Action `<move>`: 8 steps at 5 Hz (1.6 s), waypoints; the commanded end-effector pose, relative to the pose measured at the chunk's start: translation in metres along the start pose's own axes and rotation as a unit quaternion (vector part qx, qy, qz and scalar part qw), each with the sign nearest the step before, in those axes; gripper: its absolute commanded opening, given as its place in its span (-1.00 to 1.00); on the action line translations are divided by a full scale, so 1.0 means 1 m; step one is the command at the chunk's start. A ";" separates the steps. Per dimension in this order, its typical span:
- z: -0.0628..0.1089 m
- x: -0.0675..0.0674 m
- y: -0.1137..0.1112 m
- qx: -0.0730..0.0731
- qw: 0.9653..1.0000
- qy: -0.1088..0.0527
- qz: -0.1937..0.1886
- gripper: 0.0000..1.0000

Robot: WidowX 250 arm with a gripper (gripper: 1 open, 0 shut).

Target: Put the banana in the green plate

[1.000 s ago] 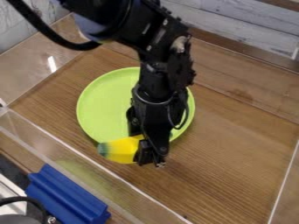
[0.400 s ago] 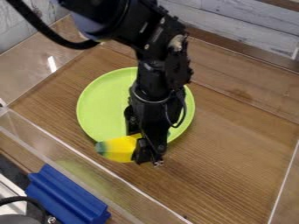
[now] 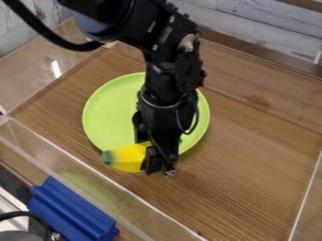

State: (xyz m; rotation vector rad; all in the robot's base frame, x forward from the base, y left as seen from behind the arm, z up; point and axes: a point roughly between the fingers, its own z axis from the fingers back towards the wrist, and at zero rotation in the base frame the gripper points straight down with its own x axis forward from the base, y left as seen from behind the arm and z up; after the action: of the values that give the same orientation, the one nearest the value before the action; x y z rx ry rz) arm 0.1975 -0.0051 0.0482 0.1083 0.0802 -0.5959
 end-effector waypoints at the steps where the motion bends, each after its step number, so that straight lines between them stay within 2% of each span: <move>1: 0.013 0.005 0.008 0.013 1.000 -0.026 0.010 -1.00; 3: 0.014 0.003 0.010 0.013 0.999 -0.026 0.013 -1.00; 4: 0.015 0.003 0.010 0.008 0.999 -0.025 0.020 1.00; 8: -0.006 0.012 0.004 0.006 0.999 -0.030 0.021 1.00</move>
State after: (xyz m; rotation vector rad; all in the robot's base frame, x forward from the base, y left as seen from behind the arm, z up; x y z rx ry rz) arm 0.2071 -0.0071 0.0426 0.1000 0.0248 -0.5562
